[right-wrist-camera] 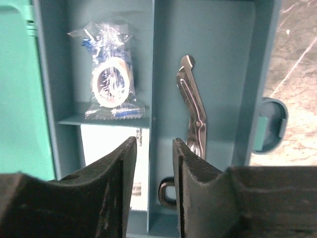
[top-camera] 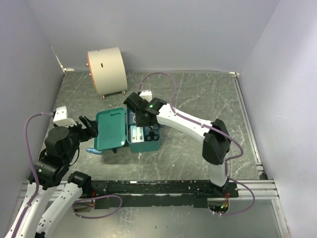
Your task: Organize the medicine kit
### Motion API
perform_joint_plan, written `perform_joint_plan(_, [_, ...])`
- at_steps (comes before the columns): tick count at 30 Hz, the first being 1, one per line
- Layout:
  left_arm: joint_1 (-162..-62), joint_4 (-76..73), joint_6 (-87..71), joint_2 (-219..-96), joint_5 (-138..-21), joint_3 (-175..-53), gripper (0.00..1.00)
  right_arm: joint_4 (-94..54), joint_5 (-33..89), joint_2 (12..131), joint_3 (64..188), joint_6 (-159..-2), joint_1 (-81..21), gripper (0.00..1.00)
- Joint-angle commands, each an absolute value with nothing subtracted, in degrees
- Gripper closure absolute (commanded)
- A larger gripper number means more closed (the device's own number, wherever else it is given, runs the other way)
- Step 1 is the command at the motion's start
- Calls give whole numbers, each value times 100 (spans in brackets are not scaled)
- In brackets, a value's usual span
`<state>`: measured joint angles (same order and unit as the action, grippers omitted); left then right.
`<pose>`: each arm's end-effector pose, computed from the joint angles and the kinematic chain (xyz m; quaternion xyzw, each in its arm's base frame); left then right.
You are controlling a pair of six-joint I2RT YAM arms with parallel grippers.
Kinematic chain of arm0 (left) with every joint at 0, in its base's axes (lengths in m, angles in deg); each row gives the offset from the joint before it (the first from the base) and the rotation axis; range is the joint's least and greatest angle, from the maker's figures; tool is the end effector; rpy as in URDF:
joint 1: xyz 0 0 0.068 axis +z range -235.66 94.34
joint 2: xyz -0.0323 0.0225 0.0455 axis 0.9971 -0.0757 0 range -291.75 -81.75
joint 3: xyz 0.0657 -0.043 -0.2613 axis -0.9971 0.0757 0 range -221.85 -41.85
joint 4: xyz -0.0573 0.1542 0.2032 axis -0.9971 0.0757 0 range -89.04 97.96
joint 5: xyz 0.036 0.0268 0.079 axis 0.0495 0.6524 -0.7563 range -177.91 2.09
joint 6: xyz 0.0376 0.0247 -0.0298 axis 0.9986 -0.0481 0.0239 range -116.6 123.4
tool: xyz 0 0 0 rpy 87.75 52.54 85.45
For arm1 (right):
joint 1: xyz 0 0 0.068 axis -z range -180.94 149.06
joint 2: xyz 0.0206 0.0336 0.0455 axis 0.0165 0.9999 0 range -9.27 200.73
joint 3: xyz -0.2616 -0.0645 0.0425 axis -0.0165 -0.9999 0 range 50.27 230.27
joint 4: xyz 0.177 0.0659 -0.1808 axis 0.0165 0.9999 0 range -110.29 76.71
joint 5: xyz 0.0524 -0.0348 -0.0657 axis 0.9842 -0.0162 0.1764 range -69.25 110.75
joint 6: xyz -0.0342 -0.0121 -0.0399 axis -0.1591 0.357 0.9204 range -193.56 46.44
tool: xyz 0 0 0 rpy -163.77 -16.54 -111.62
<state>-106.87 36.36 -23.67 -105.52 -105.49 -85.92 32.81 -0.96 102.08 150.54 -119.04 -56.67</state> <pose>0.0892 -0.0230 0.3331 -0.1329 0.7787 -0.1351 0.5980 0.2445 0.3353 0.2747 -0.0436 0.9572 0.0529 0.2811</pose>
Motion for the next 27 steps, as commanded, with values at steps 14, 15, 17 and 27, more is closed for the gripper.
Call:
perform_joint_plan(14, [-10452, 3154, -3096, -12703, -10146, -8714, 3, 1140, -268, 7437, 12471, -11338, -5219, 58])
perform_joint_plan(15, [-10323, 3134, -3050, -12772, -10095, -8729, 5, 1128, -203, 7347, 12364, -11338, -5141, 59])
perform_joint_plan(17, [-10013, 3147, -3035, -12937, -9906, -8743, 10, 1105, -140, 7192, 12186, -11317, -5000, 61])
perform_joint_plan(27, [-9119, 3254, -3789, -13228, -9477, -7960, 11, 644, -461, 6252, 11300, -11173, -4480, 66])
